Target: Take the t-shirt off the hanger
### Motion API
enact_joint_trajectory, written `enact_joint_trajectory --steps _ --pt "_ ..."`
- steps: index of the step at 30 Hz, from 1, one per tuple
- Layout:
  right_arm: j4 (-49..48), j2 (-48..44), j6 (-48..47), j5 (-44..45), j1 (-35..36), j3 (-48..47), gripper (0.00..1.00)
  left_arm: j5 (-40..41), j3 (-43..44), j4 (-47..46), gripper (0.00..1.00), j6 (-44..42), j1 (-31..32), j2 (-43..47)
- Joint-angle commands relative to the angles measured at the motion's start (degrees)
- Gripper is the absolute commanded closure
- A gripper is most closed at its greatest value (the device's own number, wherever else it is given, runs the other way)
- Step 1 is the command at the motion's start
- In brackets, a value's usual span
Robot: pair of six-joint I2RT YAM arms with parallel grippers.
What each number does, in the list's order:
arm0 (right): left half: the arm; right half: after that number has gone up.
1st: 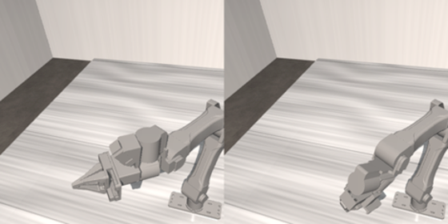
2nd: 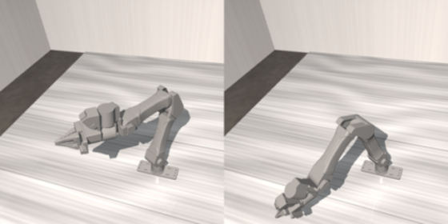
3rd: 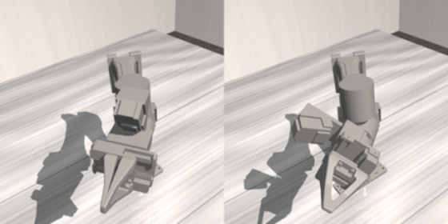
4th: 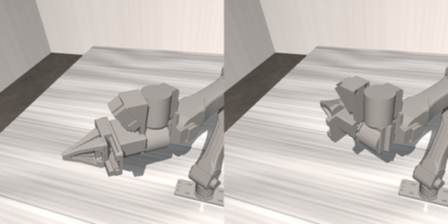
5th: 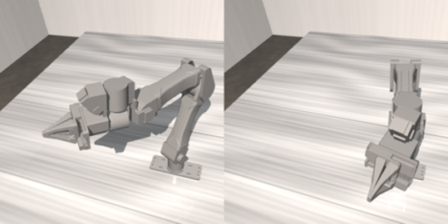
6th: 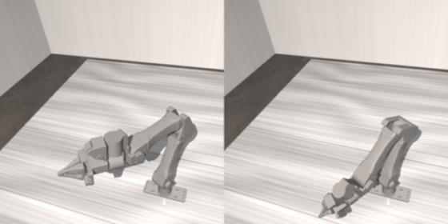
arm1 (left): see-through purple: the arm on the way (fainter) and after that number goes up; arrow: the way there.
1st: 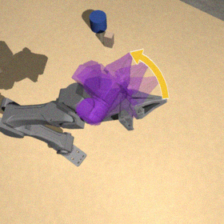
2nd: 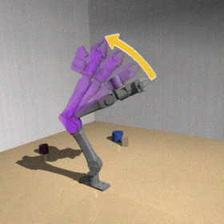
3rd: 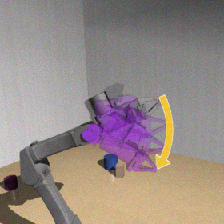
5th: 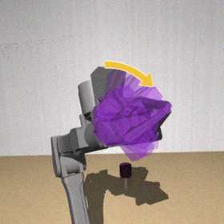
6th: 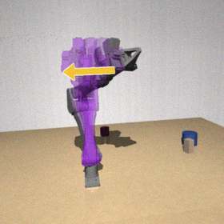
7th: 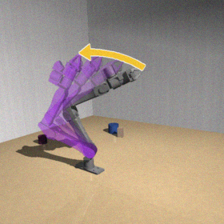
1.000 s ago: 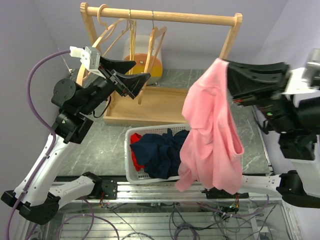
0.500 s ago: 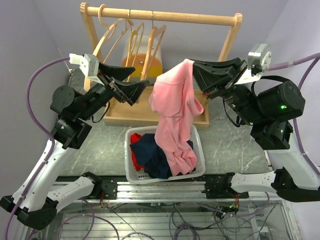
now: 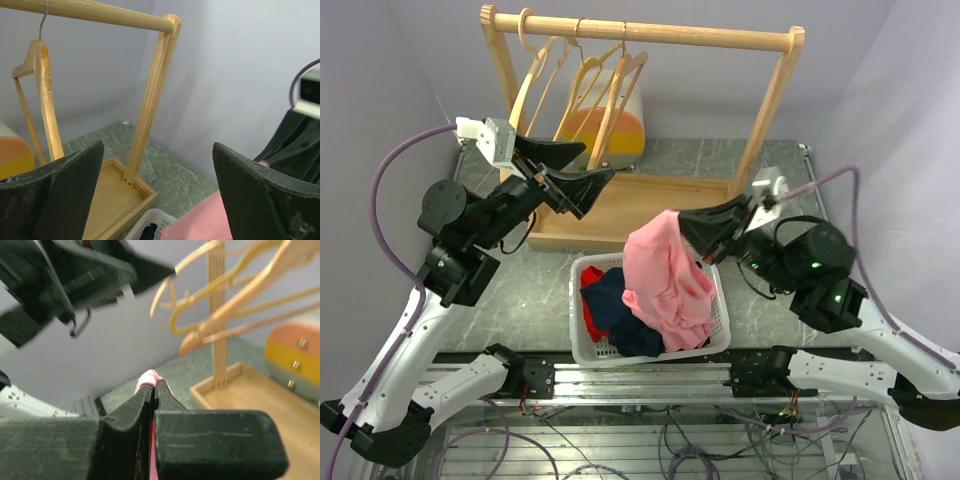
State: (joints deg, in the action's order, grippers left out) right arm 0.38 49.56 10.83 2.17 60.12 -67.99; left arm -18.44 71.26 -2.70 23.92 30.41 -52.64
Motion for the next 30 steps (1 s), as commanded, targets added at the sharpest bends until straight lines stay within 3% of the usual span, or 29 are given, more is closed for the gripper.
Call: enact_joint_trajectory --steps 1,17,22,30 --pt "-3.55 -2.17 9.46 -0.03 0.18 9.22 1.0 1.15 -1.31 1.41 0.0 -1.11 -0.06 2.66" --pt "-11.37 -2.73 27.56 -2.76 0.2 40.64 1.0 5.07 -10.47 6.81 0.05 -1.19 -0.05 10.18" --pt "-15.76 0.93 28.61 -3.39 0.17 44.27 1.0 8.85 -13.32 10.04 0.05 -2.67 -0.05 15.32" --pt "-18.54 11.89 31.0 -1.94 0.19 47.08 1.0 6.95 -19.29 12.72 0.07 -1.12 0.06 17.03"
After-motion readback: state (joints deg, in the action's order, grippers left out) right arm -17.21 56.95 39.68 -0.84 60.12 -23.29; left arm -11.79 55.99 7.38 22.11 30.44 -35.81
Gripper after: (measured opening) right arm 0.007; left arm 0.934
